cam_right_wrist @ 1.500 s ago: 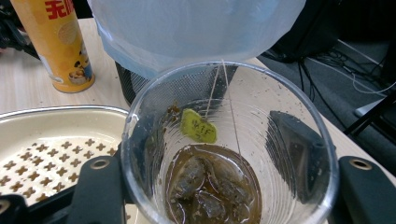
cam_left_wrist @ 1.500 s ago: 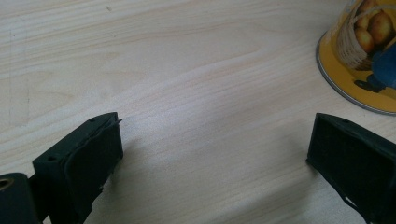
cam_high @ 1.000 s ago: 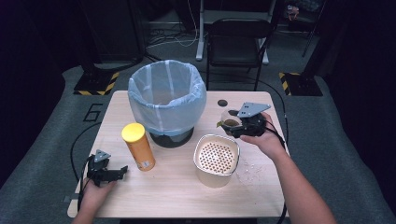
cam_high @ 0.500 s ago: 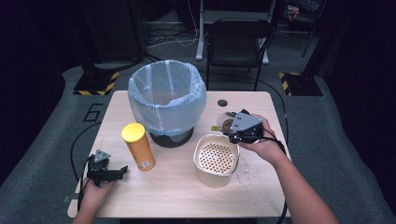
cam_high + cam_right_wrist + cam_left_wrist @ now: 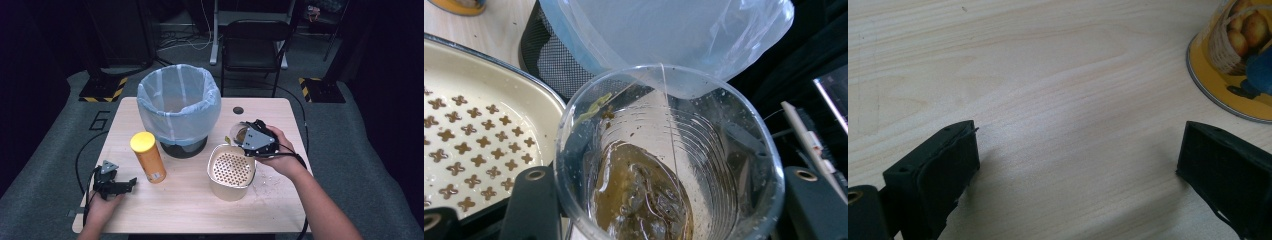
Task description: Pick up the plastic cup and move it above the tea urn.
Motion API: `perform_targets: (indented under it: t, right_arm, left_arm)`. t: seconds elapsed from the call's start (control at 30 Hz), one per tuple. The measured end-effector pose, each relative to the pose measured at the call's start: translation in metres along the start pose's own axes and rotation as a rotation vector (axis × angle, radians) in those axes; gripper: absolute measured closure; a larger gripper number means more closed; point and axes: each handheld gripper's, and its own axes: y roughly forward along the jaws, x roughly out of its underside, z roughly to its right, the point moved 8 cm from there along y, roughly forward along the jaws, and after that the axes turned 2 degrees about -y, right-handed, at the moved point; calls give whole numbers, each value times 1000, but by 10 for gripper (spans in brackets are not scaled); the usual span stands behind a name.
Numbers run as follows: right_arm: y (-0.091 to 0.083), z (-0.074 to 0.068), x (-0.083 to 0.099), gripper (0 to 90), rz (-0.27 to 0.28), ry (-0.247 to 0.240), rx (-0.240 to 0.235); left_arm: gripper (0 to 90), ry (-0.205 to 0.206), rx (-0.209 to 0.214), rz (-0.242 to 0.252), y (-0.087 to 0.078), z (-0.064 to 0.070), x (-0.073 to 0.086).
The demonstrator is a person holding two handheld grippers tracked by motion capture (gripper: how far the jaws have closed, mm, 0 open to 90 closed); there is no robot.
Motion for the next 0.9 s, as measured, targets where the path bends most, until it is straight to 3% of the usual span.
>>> perform_targets:
  t: [0.03,0.07,0.1,0.13,0.17,0.2,0.23,0.33,0.4,0.43,0.53,0.6,0.63,0.67,0.73,0.77,0.8,0.87,0.9]
  right_arm:
    - [-2,-2,-2,388,-9,-45,21]
    - [-2,-2,-2,388,-9,-45,21]
    - [-4,-6,-3,388,-25,-98,41]
    - [-4,-6,-3,388,-25,-98,41]
    - [-5,-9,-3,389,-35,-137,48]
    - [-6,-12,-4,389,-46,-181,60]
    - [-5,-17,-3,390,-68,-258,80]
    - [-4,-25,-2,394,-111,-400,131]
    - [-3,-30,1,396,-149,-461,162]
    - [-2,-30,0,397,-163,-533,177]
    - [-2,-34,0,400,-208,-676,241]
    - [0,-36,-3,400,-226,-798,241]
    - [-1,-38,-2,400,-237,-833,259]
    - [-1,-38,-2,400,-237,-833,259]
    - [0,-43,-4,401,-266,-949,263]
    - [-1,-46,-8,401,-286,-1134,296]
    - [-1,-46,-8,401,-286,-1134,296]
    - [-2,-51,-3,401,-324,-1195,259]
    - [-1,-55,-4,400,-298,-1201,276]
  left_arm:
    - [30,0,0,-1,0,0,0]
    - [30,0,0,-1,0,0,0]
    - [30,0,0,0,0,0,0]
    - [30,0,0,0,0,0,0]
    - [30,0,0,0,0,0,0]
    - [30,-1,0,0,0,0,0]
    - [30,-1,-1,4,0,0,0]
    - [30,0,0,0,0,0,0]
    - [30,-1,0,1,0,0,0]
    - [30,-1,0,1,0,0,0]
    - [30,0,0,0,0,0,0]
    - [30,-2,1,-2,0,0,0]
    - [30,-2,1,-2,0,0,0]
    - [30,-1,0,0,0,0,0]
    - [30,-1,1,-1,0,0,0]
    - [30,-1,1,-2,0,0,0]
    - [30,-1,1,-1,0,0,0]
    - [30,-1,0,-1,0,0,0]
    - [30,-1,0,0,0,0,0]
